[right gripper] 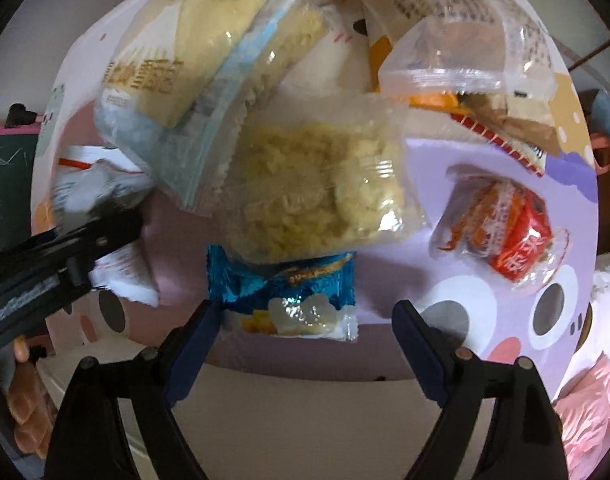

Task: Organize snacks
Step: 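Grasp the white printed snack bag with the left gripper while the right grasps the blue candy, then carry both snacks over the white tray and open both grippers to drop them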

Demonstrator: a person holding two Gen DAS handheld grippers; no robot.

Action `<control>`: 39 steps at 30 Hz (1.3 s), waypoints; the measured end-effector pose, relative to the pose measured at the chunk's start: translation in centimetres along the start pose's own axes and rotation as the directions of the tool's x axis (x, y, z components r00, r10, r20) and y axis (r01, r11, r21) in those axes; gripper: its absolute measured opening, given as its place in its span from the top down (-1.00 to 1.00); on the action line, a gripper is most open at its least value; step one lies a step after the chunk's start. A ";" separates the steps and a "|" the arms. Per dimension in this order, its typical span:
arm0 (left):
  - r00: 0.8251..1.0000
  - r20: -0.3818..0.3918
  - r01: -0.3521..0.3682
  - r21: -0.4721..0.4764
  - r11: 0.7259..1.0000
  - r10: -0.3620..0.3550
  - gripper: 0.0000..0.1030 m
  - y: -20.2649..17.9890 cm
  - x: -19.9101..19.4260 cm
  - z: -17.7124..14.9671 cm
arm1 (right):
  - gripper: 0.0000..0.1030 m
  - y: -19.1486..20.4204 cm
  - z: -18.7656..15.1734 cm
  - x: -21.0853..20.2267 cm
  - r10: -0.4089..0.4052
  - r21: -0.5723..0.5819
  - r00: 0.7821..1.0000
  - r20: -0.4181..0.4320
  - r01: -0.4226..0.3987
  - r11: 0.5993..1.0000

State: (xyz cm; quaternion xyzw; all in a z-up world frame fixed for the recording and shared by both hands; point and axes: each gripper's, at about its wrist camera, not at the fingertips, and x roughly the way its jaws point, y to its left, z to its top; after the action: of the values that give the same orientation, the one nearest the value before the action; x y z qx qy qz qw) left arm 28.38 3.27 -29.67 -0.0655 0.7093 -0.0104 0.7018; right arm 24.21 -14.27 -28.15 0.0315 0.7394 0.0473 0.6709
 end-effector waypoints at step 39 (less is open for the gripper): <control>0.875 0.468 0.101 0.079 0.992 -0.126 -0.09 0.0 -25.7 -20.5 | 0.64 0.4 -15.3 -22.1 0.320 -0.289 0.814 0.485 -0.196 0.937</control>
State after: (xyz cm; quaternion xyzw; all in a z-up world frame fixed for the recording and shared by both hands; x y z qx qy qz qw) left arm 8.12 4.46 -3.82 -0.0891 0.5114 -0.0540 0.8530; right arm 11.13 -16.73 -4.81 0.0672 0.5067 0.2115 0.8331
